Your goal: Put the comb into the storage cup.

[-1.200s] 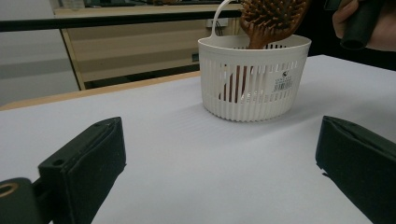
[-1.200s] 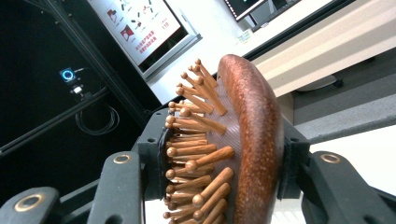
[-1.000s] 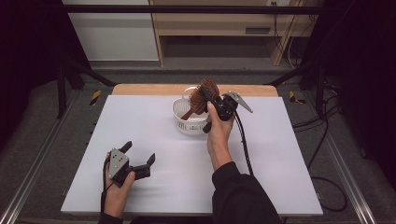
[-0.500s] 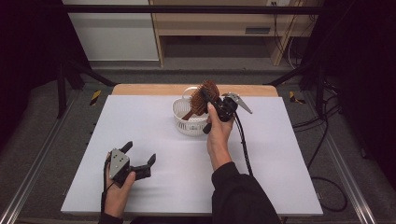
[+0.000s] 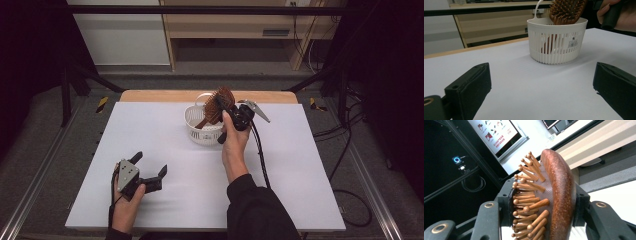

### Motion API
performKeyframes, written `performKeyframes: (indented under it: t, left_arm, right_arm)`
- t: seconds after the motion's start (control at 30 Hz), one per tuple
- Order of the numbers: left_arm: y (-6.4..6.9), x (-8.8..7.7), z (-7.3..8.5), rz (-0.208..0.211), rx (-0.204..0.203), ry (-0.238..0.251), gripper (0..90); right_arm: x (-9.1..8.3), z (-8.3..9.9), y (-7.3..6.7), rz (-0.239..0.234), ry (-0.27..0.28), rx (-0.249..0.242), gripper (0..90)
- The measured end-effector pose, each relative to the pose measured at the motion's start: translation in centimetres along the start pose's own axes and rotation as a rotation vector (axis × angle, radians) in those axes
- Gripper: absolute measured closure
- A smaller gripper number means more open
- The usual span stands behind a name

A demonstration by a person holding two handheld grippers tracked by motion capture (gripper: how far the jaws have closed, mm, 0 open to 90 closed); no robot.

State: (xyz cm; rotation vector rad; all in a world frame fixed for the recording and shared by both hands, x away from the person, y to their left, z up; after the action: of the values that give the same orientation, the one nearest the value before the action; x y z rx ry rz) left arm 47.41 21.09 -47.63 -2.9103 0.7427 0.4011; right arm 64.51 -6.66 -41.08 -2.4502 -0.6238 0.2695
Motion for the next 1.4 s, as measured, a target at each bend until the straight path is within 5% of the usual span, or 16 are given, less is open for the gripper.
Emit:
performKeyframes:
  t: [1.4]
  left_arm:
    - [0.1, 0.1, 0.0, 0.004, 0.000, -0.005, 1.6]
  right_arm:
    - [-1.3, 0.0, 1.5, -0.013, -0.051, 0.002, 47.8]
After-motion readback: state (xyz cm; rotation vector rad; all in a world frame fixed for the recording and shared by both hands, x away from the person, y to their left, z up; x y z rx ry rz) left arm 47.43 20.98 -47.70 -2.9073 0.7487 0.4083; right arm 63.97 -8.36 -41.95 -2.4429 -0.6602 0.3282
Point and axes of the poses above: each handheld gripper's, and its own axes: x roughly forward along the jaws, z roughly out of its underside, y roughly to its right, the point moved 5 cm from there along x, roughly forward along the jaws, and after that the axes turned 6 degrees about -y, right-handed, at the moved point
